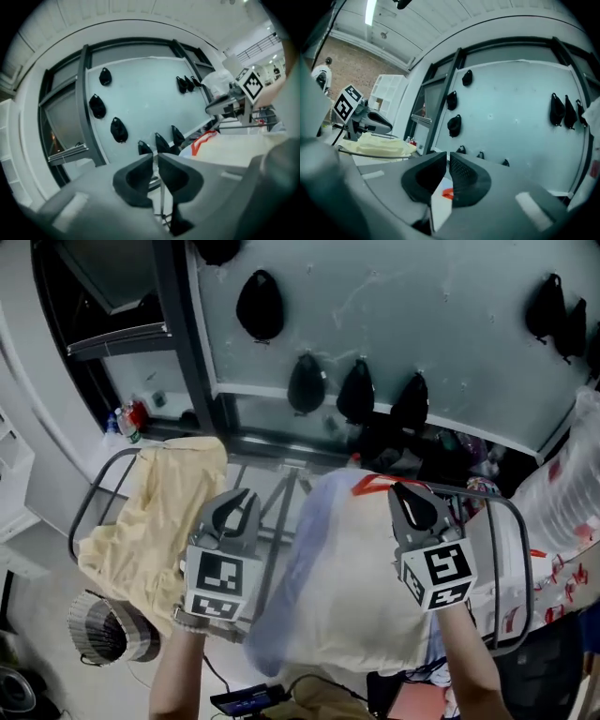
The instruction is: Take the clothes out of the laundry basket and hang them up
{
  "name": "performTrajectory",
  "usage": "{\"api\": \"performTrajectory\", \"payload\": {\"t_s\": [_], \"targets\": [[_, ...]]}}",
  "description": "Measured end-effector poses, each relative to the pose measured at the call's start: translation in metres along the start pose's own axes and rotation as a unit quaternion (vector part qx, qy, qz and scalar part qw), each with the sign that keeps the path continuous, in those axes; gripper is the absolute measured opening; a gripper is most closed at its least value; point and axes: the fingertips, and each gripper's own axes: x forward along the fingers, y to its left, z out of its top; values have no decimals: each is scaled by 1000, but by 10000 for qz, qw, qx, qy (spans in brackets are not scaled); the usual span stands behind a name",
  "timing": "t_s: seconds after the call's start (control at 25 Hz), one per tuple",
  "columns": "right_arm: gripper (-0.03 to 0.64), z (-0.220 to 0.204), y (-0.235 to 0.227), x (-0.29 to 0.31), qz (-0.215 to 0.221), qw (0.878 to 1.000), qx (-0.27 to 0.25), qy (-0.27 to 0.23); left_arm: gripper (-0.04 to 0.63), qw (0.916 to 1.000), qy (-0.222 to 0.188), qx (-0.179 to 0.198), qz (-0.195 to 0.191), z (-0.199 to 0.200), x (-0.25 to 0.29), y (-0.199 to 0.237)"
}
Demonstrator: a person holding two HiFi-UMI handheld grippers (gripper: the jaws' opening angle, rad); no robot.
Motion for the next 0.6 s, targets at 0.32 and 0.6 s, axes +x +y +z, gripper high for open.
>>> {"api": "performTrajectory", "payload": {"t_s": [0.32,0.6], "targets": [[8,95,146,-25,961,9924,92,-757,-6,9957,-30,-77,917,-23,-174,60],[6,149,314,-48,2069,9711,267,-1158,-6,9829,346,-181,1800,-77,-342,110]]}}
